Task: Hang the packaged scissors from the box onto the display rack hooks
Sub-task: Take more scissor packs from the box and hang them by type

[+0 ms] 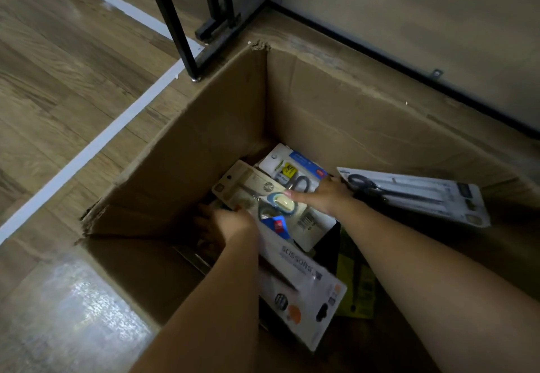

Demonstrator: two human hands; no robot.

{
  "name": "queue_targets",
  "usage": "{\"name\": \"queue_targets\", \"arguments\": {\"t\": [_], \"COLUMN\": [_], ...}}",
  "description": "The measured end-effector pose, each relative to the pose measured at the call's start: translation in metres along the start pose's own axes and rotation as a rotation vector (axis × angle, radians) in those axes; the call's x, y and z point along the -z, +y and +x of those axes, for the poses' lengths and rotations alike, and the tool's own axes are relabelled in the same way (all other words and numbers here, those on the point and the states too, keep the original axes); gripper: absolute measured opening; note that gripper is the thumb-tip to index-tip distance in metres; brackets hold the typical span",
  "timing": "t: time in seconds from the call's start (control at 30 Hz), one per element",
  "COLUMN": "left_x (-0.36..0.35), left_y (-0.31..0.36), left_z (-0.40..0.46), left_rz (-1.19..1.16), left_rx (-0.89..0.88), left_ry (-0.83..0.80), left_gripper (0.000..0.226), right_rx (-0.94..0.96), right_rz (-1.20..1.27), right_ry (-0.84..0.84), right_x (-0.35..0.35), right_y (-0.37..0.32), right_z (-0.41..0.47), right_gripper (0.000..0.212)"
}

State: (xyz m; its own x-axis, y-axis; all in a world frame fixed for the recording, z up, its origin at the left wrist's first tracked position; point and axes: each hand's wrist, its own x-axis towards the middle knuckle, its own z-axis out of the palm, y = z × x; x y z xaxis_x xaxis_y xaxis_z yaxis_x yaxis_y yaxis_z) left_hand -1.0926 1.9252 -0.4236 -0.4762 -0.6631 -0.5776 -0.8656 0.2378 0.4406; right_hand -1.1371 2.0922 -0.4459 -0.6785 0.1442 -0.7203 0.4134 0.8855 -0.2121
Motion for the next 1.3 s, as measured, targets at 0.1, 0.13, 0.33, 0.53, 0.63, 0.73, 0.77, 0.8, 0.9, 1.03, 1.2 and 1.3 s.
{"name": "queue_targets", "arguments": {"t": [0.1, 0.13, 0.33, 0.53, 0.63, 0.73, 0.77, 0.8, 0.9, 1.03, 1.2, 1.3], "left_x": [-0.004, -0.006, -0.013, -0.008, -0.004, -0.003, -0.004, -0.004, -0.006, -0.009, -0.004, 0.002], "left_y": [0.003, 0.004, 0.002, 0.000, -0.001, -0.001, -0.001, -0.001, 0.000, -0.001, -0.003, -0.002], "left_z": [-0.003, -0.006, -0.008, -0.009, -0.006, -0.005, -0.005, -0.005, -0.007, -0.005, -0.006, -0.012], "left_rz": [0.042, 0.063, -0.005, 0.152, 0.174, 0.176, 0.175, 0.170, 0.200, 0.212, 0.350, 0.520], "left_rx": [-0.163, -0.227, -0.195, -0.173, -0.130, -0.107, -0.109, -0.121, -0.246, -0.384, -0.419, -0.464], "left_ry": [-0.009, -0.021, -0.085, -0.095, -0.095, -0.118, -0.118, -0.115, -0.106, -0.129, -0.120, -0.104], "left_gripper": [0.056, 0.053, 0.046, 0.070, 0.064, 0.056, 0.054, 0.055, 0.065, 0.063, 0.058, 0.059], "right_rx": [0.026, 0.043, 0.093, 0.088, -0.002, 0.047, 0.065, 0.066, 0.046, -0.012, -0.029, 0.032], "right_rz": [-0.102, -0.146, 0.290, 0.302, 0.625, 0.665, 0.690, 0.718, 0.749, 0.733, 0.689, 0.755], "right_ry": [0.010, 0.002, -0.081, 0.095, -0.085, -0.158, -0.187, -0.221, -0.298, -0.448, -0.410, -0.283], "right_x": [-0.001, 0.001, 0.003, 0.002, 0.002, 0.004, 0.006, 0.009, 0.020, 0.030, 0.025, 0.023], "right_y": [0.008, 0.009, 0.013, 0.011, 0.008, 0.016, 0.019, 0.020, 0.016, 0.007, 0.003, 0.002], "right_z": [0.003, 0.004, 0.006, 0.007, 0.004, 0.007, 0.008, 0.009, 0.009, -0.003, -0.023, -0.031], "right_gripper": [0.129, 0.128, 0.086, 0.101, 0.116, 0.096, 0.087, 0.084, 0.088, 0.110, 0.096, 0.045]}}
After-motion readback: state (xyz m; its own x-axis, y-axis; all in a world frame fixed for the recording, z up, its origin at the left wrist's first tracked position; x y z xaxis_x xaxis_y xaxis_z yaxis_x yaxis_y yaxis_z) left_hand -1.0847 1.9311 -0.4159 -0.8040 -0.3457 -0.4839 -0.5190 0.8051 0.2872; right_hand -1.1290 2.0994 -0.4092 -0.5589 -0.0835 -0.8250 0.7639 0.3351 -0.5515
